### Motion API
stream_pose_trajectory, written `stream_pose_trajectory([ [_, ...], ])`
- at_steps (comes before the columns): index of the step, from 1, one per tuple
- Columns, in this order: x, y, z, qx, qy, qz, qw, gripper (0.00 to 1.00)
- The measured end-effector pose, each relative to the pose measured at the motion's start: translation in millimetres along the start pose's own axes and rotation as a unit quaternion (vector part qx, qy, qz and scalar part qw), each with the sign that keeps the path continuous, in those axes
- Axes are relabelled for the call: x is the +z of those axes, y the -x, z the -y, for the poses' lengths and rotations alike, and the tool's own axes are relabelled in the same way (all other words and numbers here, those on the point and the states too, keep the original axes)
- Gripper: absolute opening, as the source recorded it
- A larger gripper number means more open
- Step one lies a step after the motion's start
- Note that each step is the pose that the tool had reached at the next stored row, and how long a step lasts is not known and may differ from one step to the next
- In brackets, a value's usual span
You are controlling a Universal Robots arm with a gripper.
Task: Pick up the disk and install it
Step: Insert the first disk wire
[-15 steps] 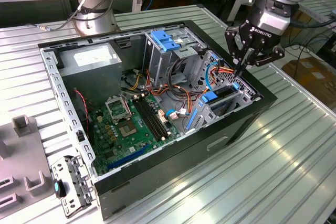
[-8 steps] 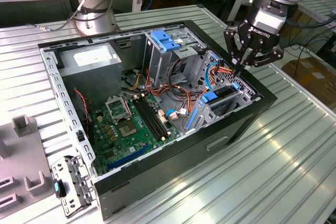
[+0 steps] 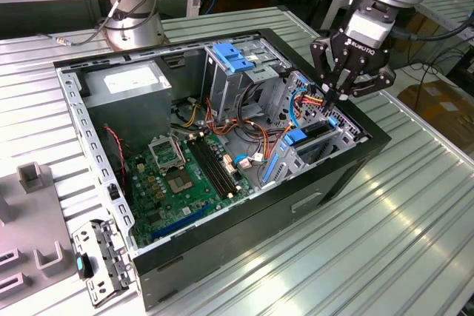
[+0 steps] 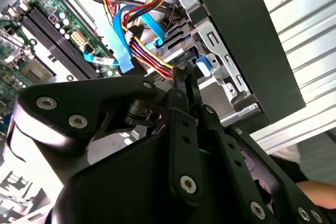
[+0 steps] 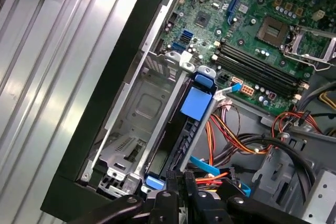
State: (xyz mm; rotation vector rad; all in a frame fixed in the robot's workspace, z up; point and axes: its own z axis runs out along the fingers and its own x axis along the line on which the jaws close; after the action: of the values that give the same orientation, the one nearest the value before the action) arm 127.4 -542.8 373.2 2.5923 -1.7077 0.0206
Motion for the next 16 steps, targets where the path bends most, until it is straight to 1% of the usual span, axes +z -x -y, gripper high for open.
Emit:
stream_pose_trajectory([
  [2, 0.4, 0.0, 0.1, 0.018, 0.0005, 0.0004, 0.99983, 0.16],
  [3, 0.9, 0.0, 0.1, 0.037, 0.0011, 0.0009, 0.99933, 0.16],
  [4, 1.1, 0.0, 0.1, 0.044, 0.0014, 0.0011, 0.99901, 0.16],
  [7, 2.4, 0.0, 0.1, 0.072, 0.0022, 0.0018, 0.99737, 0.16],
  [8, 3.0, 0.0, 0.1, 0.086, 0.0027, 0.0021, 0.99628, 0.16],
  [10, 4.1, 0.1, 0.2, 0.107, 0.0033, 0.0026, 0.99424, 0.16],
  [12, 5.7, 0.1, 0.2, 0.139, 0.0044, 0.0034, 0.99024, 0.16],
  [13, 6.2, 0.1, 0.2, 0.148, 0.0046, 0.0036, 0.98895, 0.16],
  [14, 6.7, 0.1, 0.2, 0.158, 0.0049, 0.0038, 0.98748, 0.16],
  [15, 7.2, 0.2, 0.2, 0.17, 0.0053, 0.0041, 0.98545, 0.16],
  [16, 7.3, 0.2, 0.2, 0.18, 0.0056, 0.0042, 0.98373, 0.16],
])
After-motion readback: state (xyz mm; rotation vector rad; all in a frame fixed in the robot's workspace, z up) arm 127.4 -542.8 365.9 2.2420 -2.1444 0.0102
